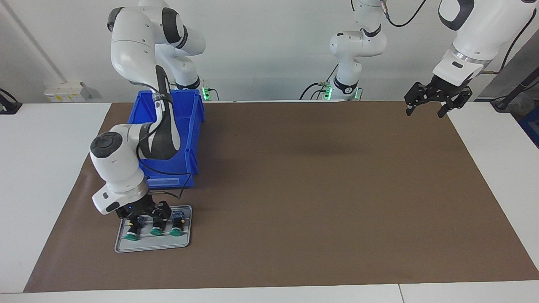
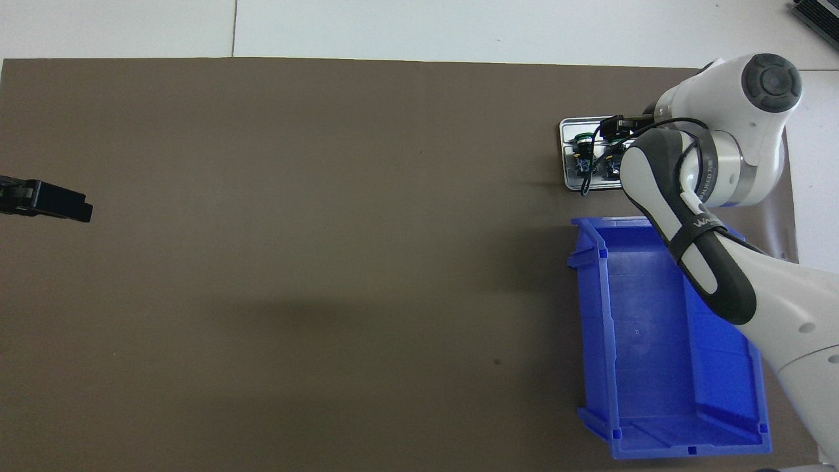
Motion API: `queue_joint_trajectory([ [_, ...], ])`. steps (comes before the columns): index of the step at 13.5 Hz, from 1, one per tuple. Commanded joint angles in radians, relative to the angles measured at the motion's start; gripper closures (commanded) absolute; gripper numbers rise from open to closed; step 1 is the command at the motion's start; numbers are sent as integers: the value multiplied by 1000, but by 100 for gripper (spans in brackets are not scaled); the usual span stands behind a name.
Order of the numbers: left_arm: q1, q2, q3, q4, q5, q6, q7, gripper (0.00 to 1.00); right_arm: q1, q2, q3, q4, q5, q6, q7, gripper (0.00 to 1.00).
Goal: Place and press button with both arms
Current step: 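Reach the right gripper to the metal tray and grasp the middle button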
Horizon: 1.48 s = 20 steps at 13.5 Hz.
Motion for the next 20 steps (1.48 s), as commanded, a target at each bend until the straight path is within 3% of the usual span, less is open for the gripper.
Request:
queue_joint_trajectory([
  [1, 10, -27, -7, -32, -6, 8, -9, 0, 3, -19, 5, -67, 18, 53, -44, 0],
  [8, 10, -27, -7, -32, -6, 8, -9, 0, -11, -29, 5, -79, 20, 41, -76, 1],
  [11, 10, -27, -7, -32, -6, 8, -8, 0, -11, -37, 3, -105, 20, 52, -76, 21],
  [15, 10, -27, -7, -32, -6, 8, -9, 0, -15, -37, 3, -129, 20, 72, -76, 23],
  [16, 10, -27, -6, -32, -6, 8, -9, 0, -15, -39, 5, -157, 18, 114, -76, 28],
  [18, 10, -27, -6, -32, -6, 8, -8, 0, -14, -39, 3, -177, 20, 148, -73, 51],
  [20, 10, -27, -7, -32, -6, 8, -9, 0, -14, -39, 5, -173, 20, 135, -70, 100],
])
